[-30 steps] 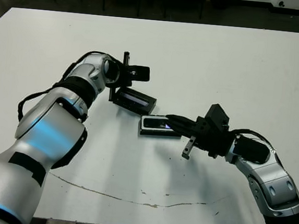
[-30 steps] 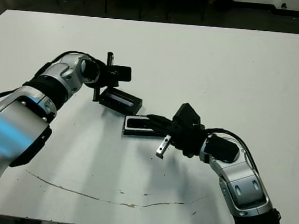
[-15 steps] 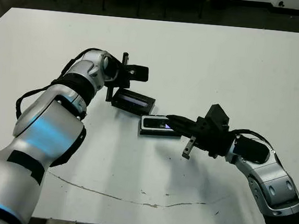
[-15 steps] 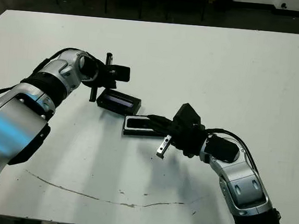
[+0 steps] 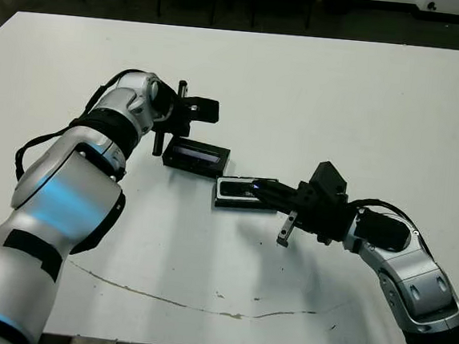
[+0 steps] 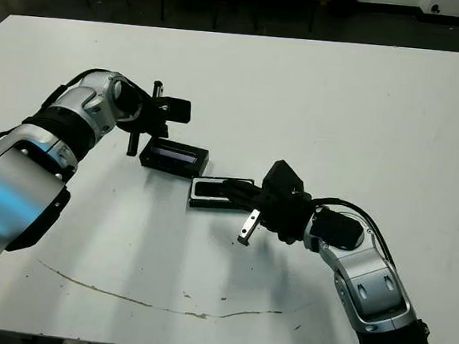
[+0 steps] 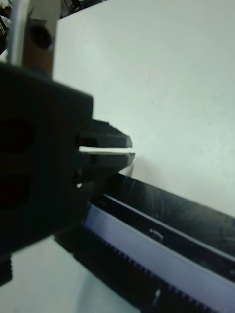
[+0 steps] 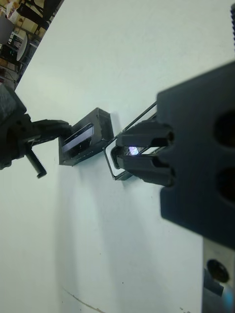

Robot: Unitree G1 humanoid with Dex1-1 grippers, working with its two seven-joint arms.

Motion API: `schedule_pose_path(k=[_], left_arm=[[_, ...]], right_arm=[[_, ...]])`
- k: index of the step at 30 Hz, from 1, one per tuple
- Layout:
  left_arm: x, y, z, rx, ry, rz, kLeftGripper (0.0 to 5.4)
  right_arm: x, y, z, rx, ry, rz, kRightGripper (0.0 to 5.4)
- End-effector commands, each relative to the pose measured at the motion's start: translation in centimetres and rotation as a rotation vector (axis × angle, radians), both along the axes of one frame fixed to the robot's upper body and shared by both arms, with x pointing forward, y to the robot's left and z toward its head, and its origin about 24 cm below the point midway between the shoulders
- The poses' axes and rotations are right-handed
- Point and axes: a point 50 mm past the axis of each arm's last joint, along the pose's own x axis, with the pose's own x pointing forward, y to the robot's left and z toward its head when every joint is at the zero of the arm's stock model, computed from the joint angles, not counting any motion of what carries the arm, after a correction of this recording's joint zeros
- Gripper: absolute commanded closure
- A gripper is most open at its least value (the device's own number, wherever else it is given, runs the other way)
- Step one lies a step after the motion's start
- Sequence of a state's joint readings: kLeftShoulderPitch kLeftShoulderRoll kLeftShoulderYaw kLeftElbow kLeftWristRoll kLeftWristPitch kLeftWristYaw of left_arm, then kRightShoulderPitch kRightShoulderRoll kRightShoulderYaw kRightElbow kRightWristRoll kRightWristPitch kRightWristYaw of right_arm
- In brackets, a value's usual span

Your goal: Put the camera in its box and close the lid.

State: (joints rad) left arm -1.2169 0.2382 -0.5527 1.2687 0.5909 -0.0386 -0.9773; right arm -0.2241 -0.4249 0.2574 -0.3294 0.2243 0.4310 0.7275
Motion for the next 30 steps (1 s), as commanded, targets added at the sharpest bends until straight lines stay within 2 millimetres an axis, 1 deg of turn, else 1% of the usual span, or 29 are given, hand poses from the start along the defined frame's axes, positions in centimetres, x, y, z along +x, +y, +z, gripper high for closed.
schedule_pose_path(k=[1, 6, 10, 14, 22, 30], left_arm=[[-0.4, 1.0, -0.6, 0.015, 0.071, 0.041, 5.40], [-0.8, 0.8, -0.8, 0.013, 0.140, 0.013, 5.40], [-1.4, 0.2, -1.2, 0.007, 0.186, -0.087, 5.40], [-2.0, -0.5, -1.6, -0.035, 0.222, -0.145, 5.40], [-2.7, -1.7, -2.1, -0.072, 0.241, -0.196, 5.40], [-2.9, -1.9, -1.7, -0.065, 0.268, -0.202, 5.40]], right_arm=[[0.2, -0.2, -0.3, -0.020, 0.011, -0.006, 5.39], [0.3, 0.0, -0.3, -0.020, 0.007, 0.002, 5.39], [0.3, 0.1, -0.3, -0.034, 0.013, -0.002, 5.39], [0.3, 0.1, -0.2, -0.037, 0.011, -0.004, 5.39], [0.5, 0.2, -0.2, -0.024, 0.015, 0.003, 5.39], [0.5, 0.1, -0.2, -0.034, 0.006, 0.006, 5.39]])
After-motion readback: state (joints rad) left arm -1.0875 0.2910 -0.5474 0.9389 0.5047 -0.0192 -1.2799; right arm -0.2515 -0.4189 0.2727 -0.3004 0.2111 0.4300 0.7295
